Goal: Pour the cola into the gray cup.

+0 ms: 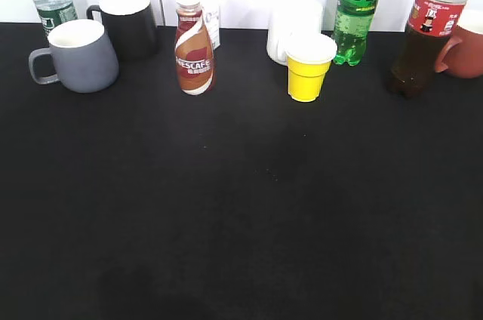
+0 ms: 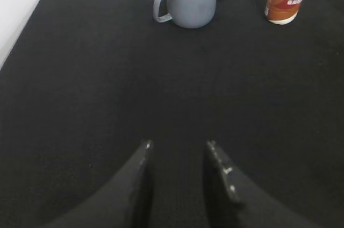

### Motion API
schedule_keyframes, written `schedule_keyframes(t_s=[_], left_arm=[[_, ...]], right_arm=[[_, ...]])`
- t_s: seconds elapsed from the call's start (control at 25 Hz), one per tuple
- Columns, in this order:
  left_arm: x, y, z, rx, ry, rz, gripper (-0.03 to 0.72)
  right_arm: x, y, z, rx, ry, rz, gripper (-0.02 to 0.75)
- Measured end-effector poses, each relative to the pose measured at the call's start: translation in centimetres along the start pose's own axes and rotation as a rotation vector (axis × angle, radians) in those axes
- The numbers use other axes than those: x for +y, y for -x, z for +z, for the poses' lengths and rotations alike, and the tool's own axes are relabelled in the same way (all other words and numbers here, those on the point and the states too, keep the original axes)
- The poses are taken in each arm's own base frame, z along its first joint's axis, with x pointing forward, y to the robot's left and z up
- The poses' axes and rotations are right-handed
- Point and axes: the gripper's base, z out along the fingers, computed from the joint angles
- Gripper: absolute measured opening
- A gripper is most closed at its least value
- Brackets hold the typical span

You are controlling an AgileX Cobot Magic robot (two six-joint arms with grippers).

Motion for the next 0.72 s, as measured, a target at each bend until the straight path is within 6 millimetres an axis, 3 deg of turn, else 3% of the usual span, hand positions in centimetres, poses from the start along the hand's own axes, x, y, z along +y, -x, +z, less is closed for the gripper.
schedule_keyframes(t_s=[0.28,0.48,0.56,0.64,0.68,0.72], left_arm=[[0.0,0.4,-0.3,-0.036,0.0,0.0,0.238],[0.2,5.8,-1.5,-0.569,0.032,0.038,0.238],[0.2,7.4,1.4,-0.635,0.044,0.07,0.238],[0.2,8.4,5.8,-0.593,0.036,0.086,0.238],[0.2,8.6,6.8,-0.576,0.035,0.095,0.238],[0.1,9.5,10.6,-0.537,0.022,0.097,0.238]], right_arm=[[0.0,0.0,0.0,0.0,0.0,0.0,0.532],[0.0,0.0,0.0,0.0,0.0,0.0,0.532],[0.0,0.0,0.0,0.0,0.0,0.0,0.532],[0.0,0.0,0.0,0.0,0.0,0.0,0.532],[0.0,0.0,0.0,0.0,0.0,0.0,0.532],[0.0,0.0,0.0,0.0,0.0,0.0,0.532]])
